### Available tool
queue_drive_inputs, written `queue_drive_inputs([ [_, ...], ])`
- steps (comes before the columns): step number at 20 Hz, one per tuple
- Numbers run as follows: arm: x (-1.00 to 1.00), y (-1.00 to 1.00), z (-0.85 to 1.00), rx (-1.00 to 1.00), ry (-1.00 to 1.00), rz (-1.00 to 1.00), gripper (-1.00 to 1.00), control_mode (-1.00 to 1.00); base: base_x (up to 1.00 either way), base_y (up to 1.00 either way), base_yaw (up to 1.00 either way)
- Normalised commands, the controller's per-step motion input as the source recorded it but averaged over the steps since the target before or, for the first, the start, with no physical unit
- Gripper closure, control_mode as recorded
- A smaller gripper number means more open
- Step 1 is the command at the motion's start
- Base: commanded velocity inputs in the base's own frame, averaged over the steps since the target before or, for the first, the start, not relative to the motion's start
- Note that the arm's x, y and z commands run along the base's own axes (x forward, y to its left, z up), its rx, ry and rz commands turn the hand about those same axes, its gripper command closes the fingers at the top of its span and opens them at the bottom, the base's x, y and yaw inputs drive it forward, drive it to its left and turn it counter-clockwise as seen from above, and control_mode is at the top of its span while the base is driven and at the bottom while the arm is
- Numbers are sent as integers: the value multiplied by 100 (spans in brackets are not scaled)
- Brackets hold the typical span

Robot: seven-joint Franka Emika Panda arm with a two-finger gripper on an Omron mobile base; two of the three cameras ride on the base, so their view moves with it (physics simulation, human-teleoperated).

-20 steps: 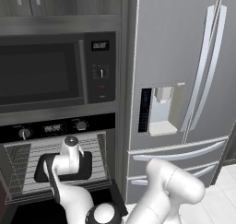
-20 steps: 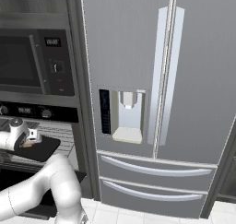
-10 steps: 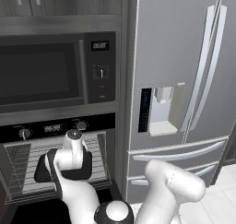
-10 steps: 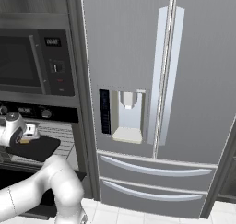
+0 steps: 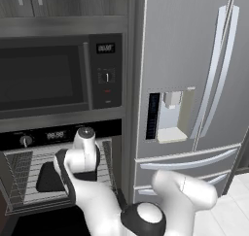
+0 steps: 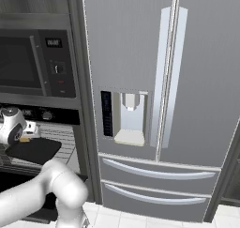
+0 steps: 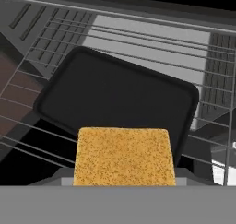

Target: Take the baked cake out of the oven and place it on the plate for cooling. Then close the oven door.

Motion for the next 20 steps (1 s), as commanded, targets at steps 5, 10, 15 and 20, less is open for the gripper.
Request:
queue_drive_inputs([
  [5, -29, -31, 46, 1, 0, -5, 100, -100, 0, 0, 0],
  [10, -38, -31, 41, 0, 0, -6, 100, -100, 0, 0, 0],
  [15, -41, -24, 32, 0, 0, -11, 100, -100, 0, 0, 0],
  [20, -33, -21, 25, 0, 0, -11, 100, -100, 0, 0, 0],
])
